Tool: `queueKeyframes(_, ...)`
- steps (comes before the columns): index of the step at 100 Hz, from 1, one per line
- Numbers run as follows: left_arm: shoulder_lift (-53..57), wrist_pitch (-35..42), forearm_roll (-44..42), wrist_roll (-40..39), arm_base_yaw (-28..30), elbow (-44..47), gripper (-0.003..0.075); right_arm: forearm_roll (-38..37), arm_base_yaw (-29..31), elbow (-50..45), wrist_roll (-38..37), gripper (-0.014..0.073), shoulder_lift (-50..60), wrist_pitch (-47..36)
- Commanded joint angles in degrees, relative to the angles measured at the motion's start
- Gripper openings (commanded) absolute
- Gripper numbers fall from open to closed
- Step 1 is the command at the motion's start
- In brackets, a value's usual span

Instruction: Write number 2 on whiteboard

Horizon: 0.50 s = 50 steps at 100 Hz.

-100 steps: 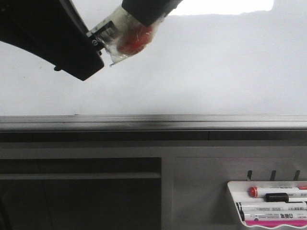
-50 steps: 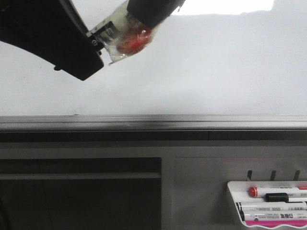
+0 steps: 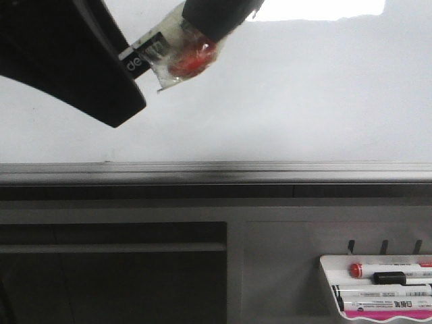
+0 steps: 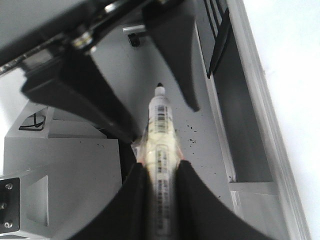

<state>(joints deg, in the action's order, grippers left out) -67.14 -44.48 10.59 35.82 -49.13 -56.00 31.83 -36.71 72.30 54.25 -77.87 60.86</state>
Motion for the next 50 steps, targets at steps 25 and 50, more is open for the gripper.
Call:
queueKeyframes(25,11.9,2.0,-4.9,-10.7,6.5,-2.2,0.0473,1.6,7.4,1.6,-7.7,-0.0048,7.4,-2.3)
queueKeyframes(50,23.7,3.5,-4.8,-24.9,22.2,3.1,0.0473,1.6,10.0,-9.2,-22.7,-0.0048,15.1,-16.6)
